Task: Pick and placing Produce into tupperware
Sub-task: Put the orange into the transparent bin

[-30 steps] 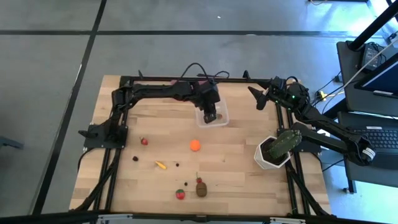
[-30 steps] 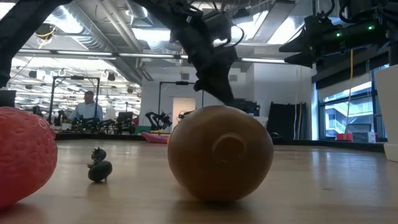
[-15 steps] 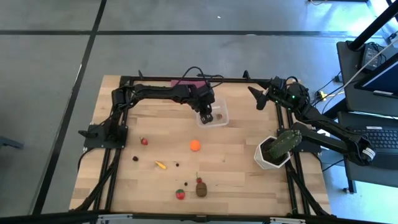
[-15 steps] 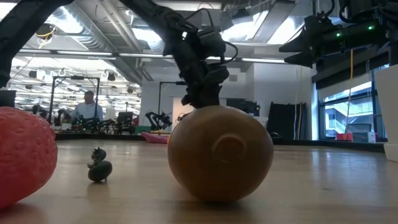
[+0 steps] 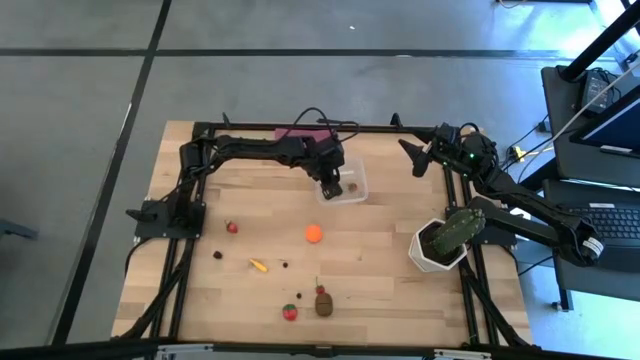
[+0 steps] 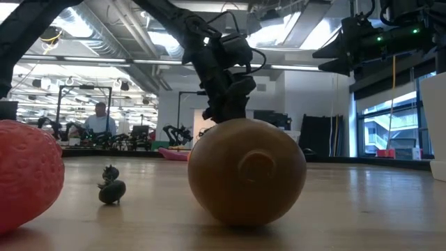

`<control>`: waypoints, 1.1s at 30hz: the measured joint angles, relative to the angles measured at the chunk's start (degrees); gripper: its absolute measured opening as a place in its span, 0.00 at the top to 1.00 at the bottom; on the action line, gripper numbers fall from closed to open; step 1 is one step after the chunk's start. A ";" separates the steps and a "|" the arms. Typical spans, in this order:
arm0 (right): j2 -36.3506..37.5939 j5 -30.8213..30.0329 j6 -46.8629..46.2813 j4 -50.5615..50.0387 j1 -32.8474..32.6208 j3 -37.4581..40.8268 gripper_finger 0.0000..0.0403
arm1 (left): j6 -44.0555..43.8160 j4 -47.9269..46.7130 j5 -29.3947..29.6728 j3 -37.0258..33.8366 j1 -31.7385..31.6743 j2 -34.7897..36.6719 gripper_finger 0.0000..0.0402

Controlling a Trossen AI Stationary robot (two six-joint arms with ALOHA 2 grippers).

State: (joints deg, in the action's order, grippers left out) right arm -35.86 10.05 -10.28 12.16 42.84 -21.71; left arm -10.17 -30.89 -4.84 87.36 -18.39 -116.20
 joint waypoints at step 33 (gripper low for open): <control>0.00 0.66 -1.35 0.87 -0.78 0.00 0.30 | 6.22 -31.70 2.40 17.01 6.99 9.92 0.22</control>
State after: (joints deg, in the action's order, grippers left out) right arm -35.86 10.71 -11.63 13.04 42.06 -21.71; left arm -3.96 -62.59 -2.44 104.38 -11.40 -106.28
